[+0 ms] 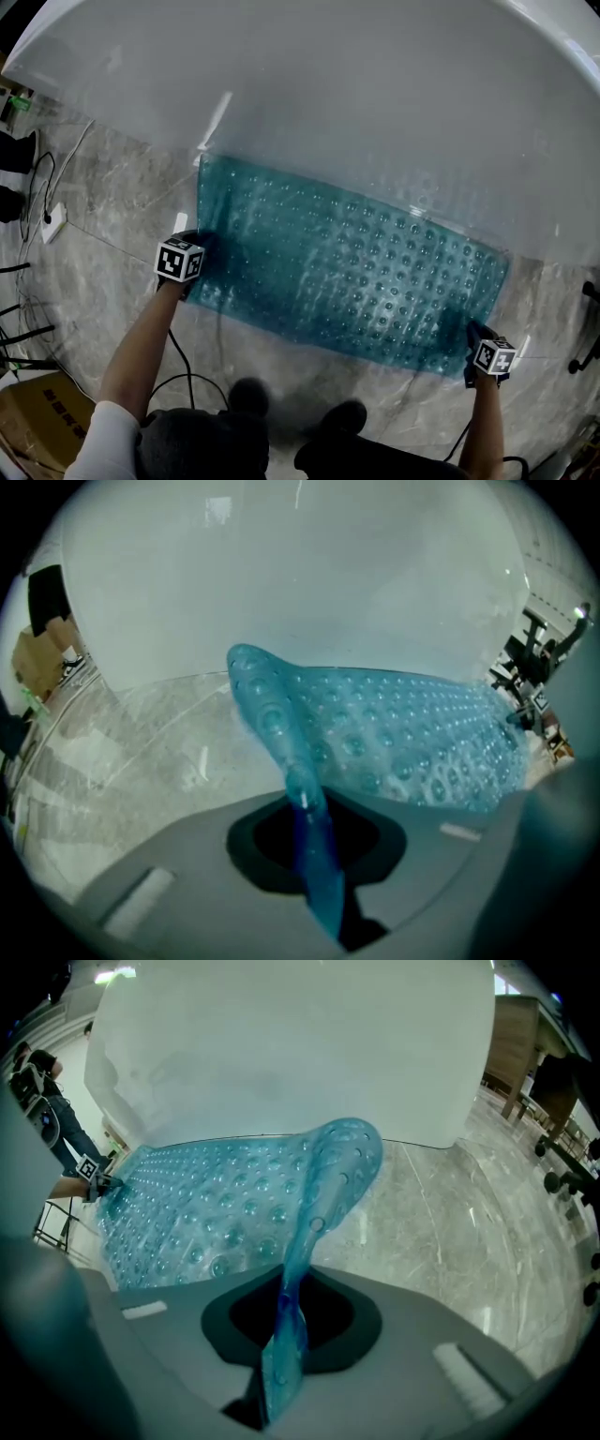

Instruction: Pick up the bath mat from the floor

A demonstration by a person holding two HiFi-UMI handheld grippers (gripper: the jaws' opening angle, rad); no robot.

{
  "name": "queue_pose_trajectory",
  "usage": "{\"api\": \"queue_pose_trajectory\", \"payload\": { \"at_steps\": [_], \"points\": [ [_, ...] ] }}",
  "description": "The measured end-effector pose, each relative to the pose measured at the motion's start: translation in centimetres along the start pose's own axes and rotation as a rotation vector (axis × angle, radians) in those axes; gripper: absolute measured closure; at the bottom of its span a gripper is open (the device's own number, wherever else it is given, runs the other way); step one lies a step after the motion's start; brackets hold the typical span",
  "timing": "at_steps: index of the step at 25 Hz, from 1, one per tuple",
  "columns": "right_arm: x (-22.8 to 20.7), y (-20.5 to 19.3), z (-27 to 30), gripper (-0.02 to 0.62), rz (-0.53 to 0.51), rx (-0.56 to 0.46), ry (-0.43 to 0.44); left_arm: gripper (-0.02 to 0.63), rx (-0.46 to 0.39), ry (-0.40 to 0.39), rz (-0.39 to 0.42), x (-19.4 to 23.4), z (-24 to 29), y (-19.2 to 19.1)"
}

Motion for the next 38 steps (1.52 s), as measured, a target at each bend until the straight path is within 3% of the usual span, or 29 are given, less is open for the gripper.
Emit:
{"api": "queue_pose_trajectory", "payload": {
  "at_steps": [8, 21, 26, 38],
  "points": [
    [2.3, 1.6, -3.6, 0.571, 0.020, -0.044, -0.004, 0.583, -0.110, -0.116, -0.093, -3.2, -5.0, 2.0],
    [8.5, 6.7, -18.2, 0.574, -0.003, -0.068, 0.065, 0.584, -0.129, -0.100, -0.052, -11.4, -19.9, 6.6],
    [12.7, 8.5, -25.6, 0.574, -0.033, -0.057, 0.086, 0.584, -0.112, -0.128, -0.039, -13.7, -28.7, 7.8],
    [26.9, 13.4, -49.7, 0.574, 0.029, -0.133, 0.163, 0.584, -0.165, -0.212, 0.037, -20.5, -54.6, 12.7]
  ]
}}
Point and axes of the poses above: the fingertips, and each gripper's own axes: z forward along the fingers, x to its left, y out of its top, the point moved 1 cm from there along -z, backward along the fingers, and after that the axes turned 5 degrees about -z, right-handed, at the moved point
